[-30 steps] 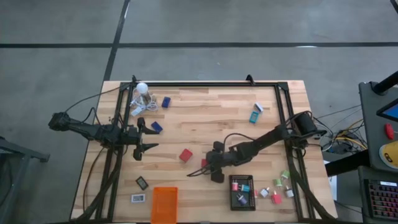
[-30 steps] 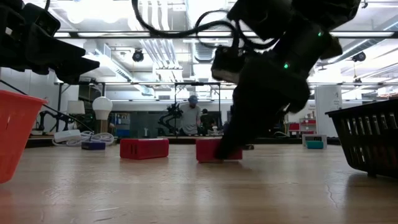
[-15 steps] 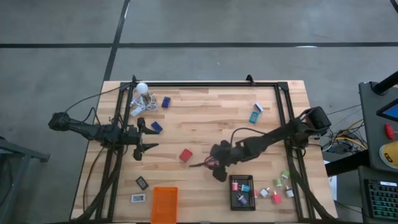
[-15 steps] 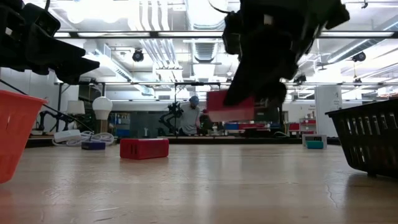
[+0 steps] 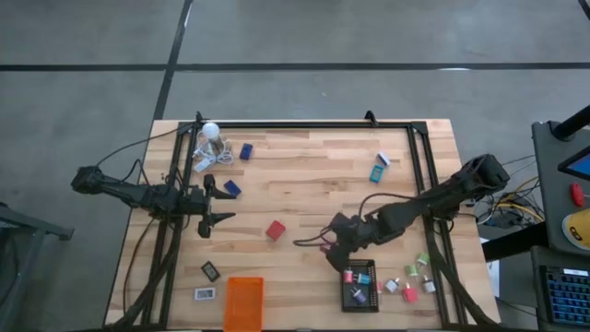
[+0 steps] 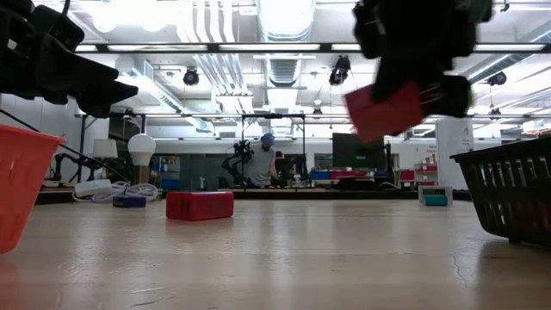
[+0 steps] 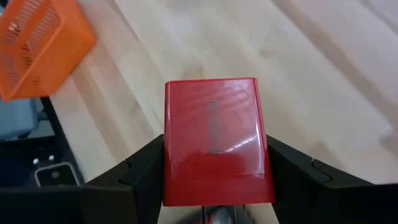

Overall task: Pick & Place Office items
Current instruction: Put the right red charger adapter into the black bin

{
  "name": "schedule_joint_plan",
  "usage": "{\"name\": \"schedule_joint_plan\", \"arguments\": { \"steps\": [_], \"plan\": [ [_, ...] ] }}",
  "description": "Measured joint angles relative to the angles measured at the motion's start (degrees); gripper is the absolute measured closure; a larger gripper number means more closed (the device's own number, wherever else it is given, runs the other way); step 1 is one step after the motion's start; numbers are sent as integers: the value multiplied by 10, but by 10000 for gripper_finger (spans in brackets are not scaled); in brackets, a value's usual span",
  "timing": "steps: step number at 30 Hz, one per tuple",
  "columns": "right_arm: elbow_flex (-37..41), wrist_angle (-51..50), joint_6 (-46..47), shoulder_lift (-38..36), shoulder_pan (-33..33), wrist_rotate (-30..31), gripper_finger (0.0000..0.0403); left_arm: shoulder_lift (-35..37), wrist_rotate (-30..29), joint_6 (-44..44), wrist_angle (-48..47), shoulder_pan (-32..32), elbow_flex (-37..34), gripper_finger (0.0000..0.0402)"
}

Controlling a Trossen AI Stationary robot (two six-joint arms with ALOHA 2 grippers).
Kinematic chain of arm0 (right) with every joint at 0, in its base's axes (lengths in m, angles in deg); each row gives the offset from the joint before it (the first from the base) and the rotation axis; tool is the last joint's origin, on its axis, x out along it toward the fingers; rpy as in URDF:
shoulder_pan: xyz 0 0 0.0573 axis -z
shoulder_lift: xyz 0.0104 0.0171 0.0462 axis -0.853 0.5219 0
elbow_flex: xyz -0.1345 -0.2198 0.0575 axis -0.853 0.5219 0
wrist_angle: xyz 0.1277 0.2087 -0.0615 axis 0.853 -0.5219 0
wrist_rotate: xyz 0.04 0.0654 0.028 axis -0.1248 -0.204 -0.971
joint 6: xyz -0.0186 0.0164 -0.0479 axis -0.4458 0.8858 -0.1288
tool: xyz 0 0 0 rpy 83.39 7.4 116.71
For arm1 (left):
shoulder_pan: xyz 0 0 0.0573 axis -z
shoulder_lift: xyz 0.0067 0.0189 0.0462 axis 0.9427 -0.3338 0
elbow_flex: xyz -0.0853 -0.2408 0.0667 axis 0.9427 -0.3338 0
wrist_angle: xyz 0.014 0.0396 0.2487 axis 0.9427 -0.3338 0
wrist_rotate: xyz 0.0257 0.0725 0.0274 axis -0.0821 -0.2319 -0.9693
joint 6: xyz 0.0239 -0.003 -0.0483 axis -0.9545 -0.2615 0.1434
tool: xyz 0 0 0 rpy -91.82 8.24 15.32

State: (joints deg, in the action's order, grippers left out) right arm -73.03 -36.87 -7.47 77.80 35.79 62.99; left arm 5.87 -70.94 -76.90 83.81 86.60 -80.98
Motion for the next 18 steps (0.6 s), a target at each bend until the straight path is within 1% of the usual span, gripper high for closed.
{"name": "schedule_joint_plan", "arguments": {
  "steps": [3,7,11,15,18],
  "plan": [
    [0,-6,46,-3,-26,10,185,-1,0,0,0,0,0,149],
    [0,-6,107,-4,-66,52,185,-5,0,0,0,0,0,149],
    [-18,-18,152,-4,-107,92,186,-6,0,0,0,0,0,149],
    [-58,-84,207,0,-141,124,186,-7,0,0,0,0,0,149],
    [-98,-154,251,13,-157,125,186,-7,0,0,0,0,0,149]
  ]
}}
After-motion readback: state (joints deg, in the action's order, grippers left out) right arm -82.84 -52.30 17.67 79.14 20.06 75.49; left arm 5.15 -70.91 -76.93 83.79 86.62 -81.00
